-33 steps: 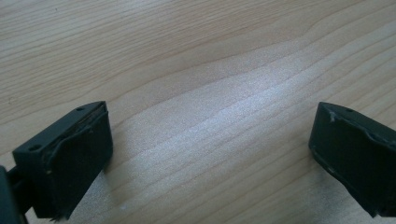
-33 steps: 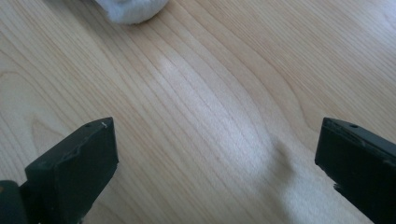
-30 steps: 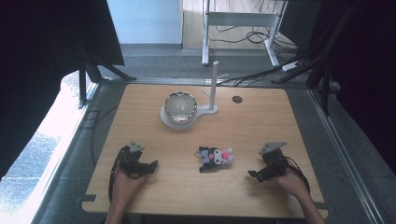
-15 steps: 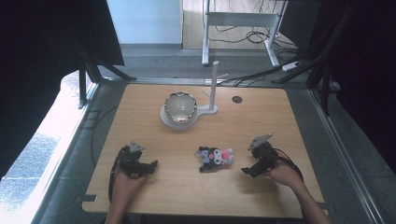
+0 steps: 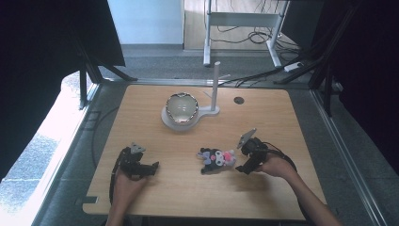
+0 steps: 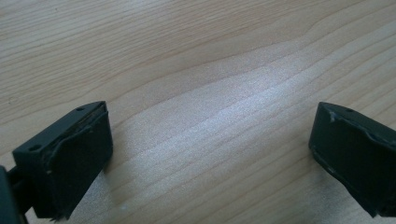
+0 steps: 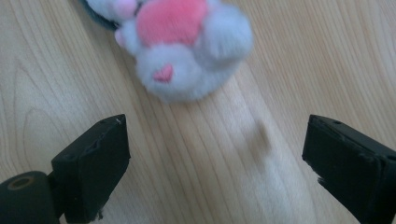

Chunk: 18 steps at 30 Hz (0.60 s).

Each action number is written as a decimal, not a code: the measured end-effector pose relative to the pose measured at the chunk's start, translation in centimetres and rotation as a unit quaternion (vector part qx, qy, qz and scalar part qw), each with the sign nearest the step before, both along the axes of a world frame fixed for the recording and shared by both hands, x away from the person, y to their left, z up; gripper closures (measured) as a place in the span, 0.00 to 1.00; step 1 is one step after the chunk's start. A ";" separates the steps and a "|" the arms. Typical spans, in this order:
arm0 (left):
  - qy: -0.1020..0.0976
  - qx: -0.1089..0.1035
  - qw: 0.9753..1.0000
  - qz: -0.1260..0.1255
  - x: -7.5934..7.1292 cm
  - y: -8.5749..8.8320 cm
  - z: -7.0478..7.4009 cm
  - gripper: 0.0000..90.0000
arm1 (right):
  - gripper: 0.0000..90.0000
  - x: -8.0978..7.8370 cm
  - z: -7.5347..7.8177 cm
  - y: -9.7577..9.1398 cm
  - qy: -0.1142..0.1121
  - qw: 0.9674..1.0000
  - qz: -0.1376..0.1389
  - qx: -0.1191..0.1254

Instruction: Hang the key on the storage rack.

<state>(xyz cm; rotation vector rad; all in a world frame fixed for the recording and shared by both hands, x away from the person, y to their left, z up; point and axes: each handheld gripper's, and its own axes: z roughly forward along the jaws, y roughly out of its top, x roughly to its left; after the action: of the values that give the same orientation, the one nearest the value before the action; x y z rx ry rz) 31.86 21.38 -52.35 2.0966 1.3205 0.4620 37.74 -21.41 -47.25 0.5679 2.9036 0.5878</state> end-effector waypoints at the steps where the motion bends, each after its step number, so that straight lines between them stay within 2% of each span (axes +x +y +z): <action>1: 0.000 0.000 1.000 0.000 0.0 0.0 0.0 0.00 | 0.08 0.1 0.0 0.2 0.000 1.000 0.003 -0.003; 8: 0.000 0.000 1.000 0.000 0.0 0.0 0.0 0.00 | 0.12 1.0 0.4 2.5 0.010 0.998 0.043 -0.033; 10: 0.000 0.000 1.000 0.000 0.0 0.0 0.0 0.00 | 0.12 1.0 0.4 2.7 0.012 0.998 0.043 -0.038; 11: 0.000 0.000 1.000 0.000 0.0 0.0 0.0 0.00 | 0.13 1.2 0.4 3.5 0.021 0.997 0.056 -0.049; 17: 0.000 0.000 1.000 0.000 0.0 0.0 0.0 0.00 | 0.15 1.7 0.4 5.7 0.026 0.992 0.093 -0.087; 18: 0.000 0.000 1.000 0.000 0.0 0.0 0.0 0.00 | 0.15 1.7 0.4 5.7 0.026 0.992 0.093 -0.087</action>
<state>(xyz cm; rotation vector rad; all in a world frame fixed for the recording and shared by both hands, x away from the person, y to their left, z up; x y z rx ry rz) 31.86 21.38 -52.36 2.0955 1.3203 0.4626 39.47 -15.76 -46.83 0.2978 3.0376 0.3382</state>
